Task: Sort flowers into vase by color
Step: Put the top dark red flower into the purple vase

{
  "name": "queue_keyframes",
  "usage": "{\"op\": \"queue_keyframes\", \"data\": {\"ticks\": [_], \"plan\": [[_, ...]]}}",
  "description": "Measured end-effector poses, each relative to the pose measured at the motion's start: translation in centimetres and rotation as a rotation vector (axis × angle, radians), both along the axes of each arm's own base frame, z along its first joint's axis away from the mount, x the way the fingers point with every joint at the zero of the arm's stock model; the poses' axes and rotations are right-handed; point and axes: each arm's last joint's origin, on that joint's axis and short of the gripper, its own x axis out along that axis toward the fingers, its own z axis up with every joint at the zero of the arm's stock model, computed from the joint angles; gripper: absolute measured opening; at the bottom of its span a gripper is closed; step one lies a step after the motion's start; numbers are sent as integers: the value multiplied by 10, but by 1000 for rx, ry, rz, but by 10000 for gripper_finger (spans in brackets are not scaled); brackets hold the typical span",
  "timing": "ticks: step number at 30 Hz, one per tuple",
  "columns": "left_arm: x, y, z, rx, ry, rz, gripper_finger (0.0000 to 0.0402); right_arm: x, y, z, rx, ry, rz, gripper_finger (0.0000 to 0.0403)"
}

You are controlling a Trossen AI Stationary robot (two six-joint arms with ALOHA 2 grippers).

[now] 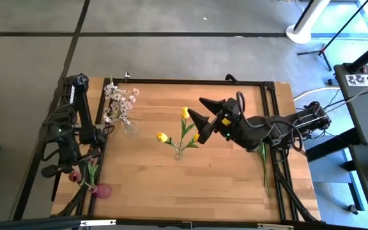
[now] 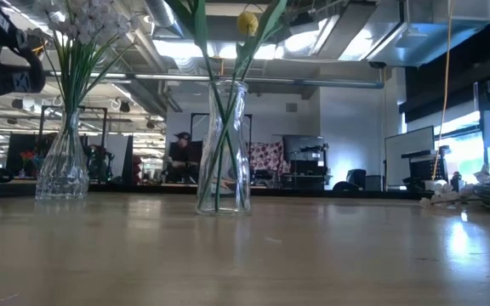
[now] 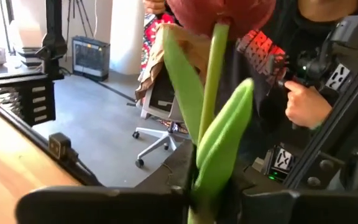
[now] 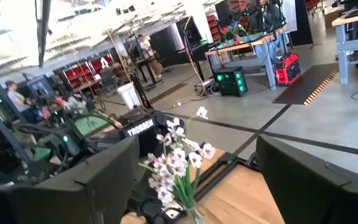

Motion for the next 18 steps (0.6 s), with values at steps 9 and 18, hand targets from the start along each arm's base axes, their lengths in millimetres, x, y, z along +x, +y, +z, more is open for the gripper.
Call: {"op": "queue_keyframes", "data": {"ticks": [9,18], "plan": [[0,1,2,-75,62,4,110,3,-2,-11,16,69,-10,324],[-4,17,29,-63,115,16,168,4,-6,-15,17,99,-9,324]]}}
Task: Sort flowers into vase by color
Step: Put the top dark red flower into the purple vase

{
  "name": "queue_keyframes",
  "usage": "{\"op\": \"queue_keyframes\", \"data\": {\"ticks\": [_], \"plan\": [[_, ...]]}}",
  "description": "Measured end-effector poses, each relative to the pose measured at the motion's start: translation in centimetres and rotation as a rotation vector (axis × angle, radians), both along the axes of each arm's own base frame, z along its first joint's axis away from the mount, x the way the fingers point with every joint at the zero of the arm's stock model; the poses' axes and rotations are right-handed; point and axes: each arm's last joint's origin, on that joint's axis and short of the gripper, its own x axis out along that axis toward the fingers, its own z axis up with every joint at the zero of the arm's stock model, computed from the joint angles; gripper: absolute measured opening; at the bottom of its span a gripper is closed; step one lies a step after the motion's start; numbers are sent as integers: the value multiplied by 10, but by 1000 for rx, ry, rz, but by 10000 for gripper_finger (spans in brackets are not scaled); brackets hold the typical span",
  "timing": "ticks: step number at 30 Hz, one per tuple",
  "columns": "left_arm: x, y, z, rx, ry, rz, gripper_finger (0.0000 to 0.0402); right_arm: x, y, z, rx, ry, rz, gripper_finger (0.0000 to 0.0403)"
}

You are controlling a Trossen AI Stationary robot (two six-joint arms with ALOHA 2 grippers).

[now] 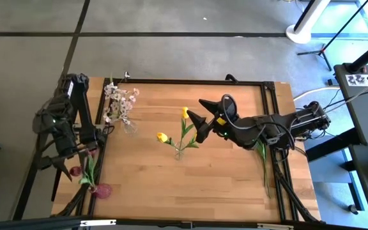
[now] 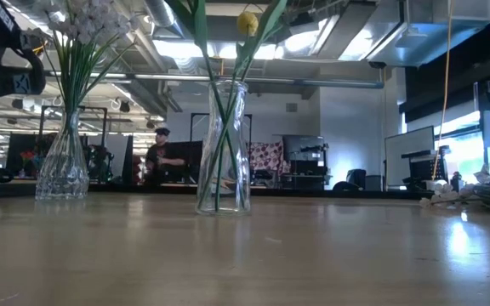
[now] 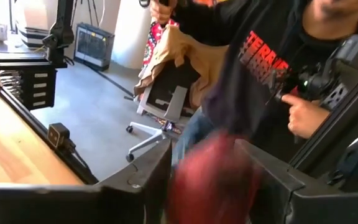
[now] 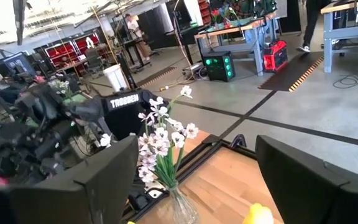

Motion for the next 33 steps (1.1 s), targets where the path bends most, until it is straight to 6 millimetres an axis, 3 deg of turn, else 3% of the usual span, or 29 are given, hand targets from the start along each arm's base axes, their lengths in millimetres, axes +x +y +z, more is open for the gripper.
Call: {"op": "queue_keyframes", "data": {"ticks": [9,14,20,26,33], "plan": [[1,0,4,-47,190,50,192,0,1,-1,-3,14,24,324],[2,5,42,-105,31,121,194,1,-2,-2,-16,29,21,324],[9,7,53,-74,-36,396,195,-3,-7,-15,-22,129,-71,324],[10,-3,51,-145,89,319,195,-5,-11,-33,75,225,-56,324],[13,-35,41,-160,331,149,193,-2,-14,-40,71,278,-48,324]]}}
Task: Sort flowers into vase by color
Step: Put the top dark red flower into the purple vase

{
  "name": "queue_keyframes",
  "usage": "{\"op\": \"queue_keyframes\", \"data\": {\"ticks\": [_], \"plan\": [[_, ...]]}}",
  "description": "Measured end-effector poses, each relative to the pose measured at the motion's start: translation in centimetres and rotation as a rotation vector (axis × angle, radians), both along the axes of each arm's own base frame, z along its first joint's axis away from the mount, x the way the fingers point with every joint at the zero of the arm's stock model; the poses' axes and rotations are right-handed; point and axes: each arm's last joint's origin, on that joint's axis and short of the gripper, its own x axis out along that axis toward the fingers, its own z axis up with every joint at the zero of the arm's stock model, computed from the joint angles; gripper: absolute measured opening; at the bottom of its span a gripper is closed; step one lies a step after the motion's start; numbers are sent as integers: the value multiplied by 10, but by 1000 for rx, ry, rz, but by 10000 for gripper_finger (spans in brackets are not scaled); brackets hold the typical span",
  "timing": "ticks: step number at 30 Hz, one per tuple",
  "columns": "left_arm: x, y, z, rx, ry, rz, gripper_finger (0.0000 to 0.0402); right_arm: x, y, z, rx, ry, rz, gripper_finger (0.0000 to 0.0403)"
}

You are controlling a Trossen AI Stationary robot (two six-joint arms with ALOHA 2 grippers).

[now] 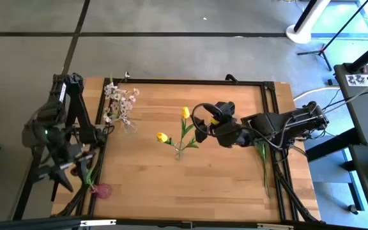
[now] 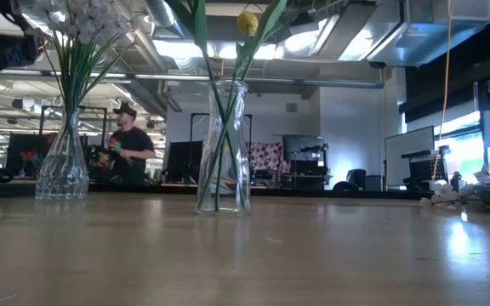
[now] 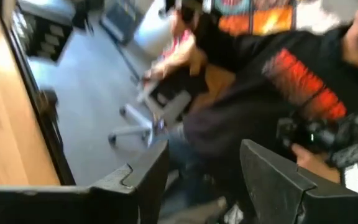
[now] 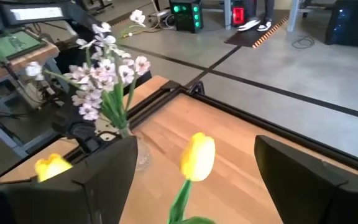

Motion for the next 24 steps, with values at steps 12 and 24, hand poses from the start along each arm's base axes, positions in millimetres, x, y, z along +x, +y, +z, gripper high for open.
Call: {"op": "queue_keyframes", "data": {"ticks": [12,24], "plan": [[4,-22,-13,62,89,-9,22,2,-5,-1,11,11,8,324],[2,-22,-11,-27,186,-24,14,17,-1,-24,28,136,71,324]]}}
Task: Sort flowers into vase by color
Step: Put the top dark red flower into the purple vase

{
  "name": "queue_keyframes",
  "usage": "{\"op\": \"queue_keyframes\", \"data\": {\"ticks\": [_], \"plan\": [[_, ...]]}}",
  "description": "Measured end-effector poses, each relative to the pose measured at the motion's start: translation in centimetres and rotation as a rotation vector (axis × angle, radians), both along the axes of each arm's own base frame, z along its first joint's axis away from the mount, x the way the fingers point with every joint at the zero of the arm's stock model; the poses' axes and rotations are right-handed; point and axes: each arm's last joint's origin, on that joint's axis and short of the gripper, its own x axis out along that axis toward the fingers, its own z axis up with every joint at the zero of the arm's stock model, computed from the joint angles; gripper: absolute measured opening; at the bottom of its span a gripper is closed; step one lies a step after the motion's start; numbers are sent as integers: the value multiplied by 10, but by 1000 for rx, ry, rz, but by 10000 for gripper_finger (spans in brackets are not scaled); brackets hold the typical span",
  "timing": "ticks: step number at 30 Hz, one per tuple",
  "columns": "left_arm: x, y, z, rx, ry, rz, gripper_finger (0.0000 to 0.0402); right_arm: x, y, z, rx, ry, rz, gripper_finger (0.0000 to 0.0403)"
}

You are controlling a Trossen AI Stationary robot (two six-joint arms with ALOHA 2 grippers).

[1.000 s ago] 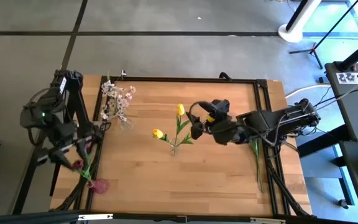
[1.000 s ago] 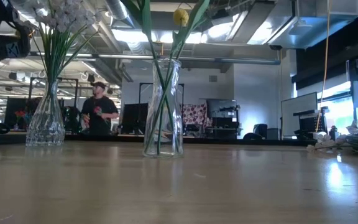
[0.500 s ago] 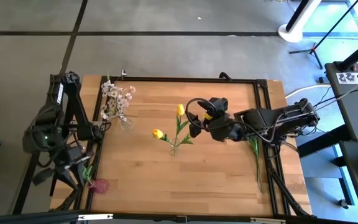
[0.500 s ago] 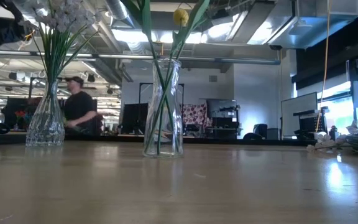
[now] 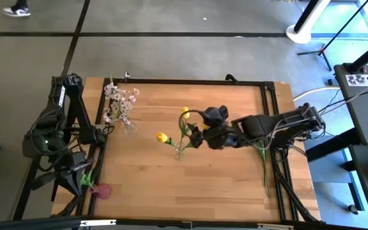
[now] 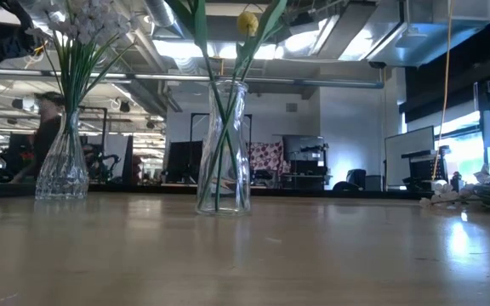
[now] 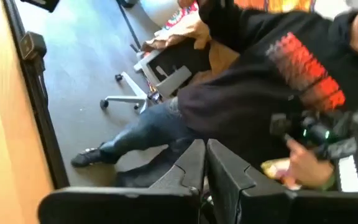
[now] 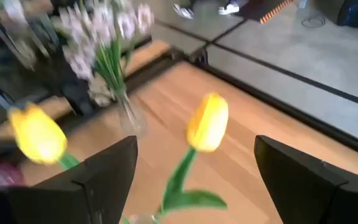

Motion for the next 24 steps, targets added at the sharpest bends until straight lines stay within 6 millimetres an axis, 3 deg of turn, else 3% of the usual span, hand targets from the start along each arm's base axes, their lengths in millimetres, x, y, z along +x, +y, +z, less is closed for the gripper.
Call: {"op": "queue_keyframes", "data": {"ticks": [8,16,24], "plan": [[5,7,8,-93,-25,249,61,1,-2,-25,33,141,-63,324],[9,11,7,-160,17,467,121,-10,-5,-15,51,138,-49,324],[11,15,8,-200,-11,651,115,-23,-8,-2,113,99,-35,324]]}}
